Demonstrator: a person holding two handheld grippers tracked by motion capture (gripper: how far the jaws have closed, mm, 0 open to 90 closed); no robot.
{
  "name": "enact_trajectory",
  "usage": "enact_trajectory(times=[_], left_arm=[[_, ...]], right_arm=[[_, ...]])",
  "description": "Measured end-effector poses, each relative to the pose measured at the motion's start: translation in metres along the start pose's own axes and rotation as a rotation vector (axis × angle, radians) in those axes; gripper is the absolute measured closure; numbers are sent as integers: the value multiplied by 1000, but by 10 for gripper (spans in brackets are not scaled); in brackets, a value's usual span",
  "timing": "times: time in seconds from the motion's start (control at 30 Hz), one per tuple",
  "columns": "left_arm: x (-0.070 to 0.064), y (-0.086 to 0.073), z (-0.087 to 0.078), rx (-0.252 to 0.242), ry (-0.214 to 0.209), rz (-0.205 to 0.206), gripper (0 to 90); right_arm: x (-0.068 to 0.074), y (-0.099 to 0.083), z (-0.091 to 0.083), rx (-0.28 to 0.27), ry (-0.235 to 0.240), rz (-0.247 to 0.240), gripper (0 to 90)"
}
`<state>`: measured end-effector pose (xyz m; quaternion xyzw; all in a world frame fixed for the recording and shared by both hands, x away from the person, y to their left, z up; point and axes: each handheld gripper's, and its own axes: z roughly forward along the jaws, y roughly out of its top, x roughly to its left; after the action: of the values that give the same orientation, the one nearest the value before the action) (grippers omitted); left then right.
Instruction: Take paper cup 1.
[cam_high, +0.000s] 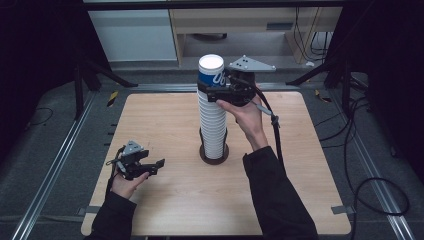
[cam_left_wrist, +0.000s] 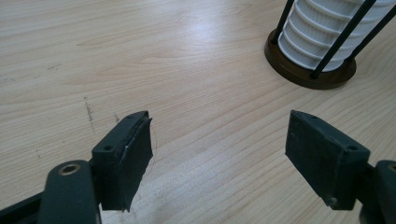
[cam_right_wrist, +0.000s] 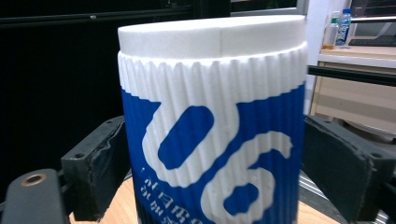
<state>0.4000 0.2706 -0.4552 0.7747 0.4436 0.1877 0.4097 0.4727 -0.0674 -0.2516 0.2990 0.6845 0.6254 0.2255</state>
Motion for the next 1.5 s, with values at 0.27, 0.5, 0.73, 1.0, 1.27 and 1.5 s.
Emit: enact_trajectory(times=[0.27,0.5,0.73,1.0,1.27,1.5], left_arm=[[0,0,1,7,0,1,220],[0,0,1,12,0,-1,218],[1,-1,1,14,-1,-4,217],[0,-1,2,18,-2,-2,214],[0,-1,2,16,-3,-5,206],[1,-1,1,12,-5,-10,204]], right_arm=[[1,1,4,30,-1,-9,204],[3,12,1,5,-5,-24,207],[3,24,-2,-14,18,-16,217],[0,39,-8,-50,18,-19,218],[1,57,-20,-107,24,-29,218],[2,67,-40,-126,5,-72,218]])
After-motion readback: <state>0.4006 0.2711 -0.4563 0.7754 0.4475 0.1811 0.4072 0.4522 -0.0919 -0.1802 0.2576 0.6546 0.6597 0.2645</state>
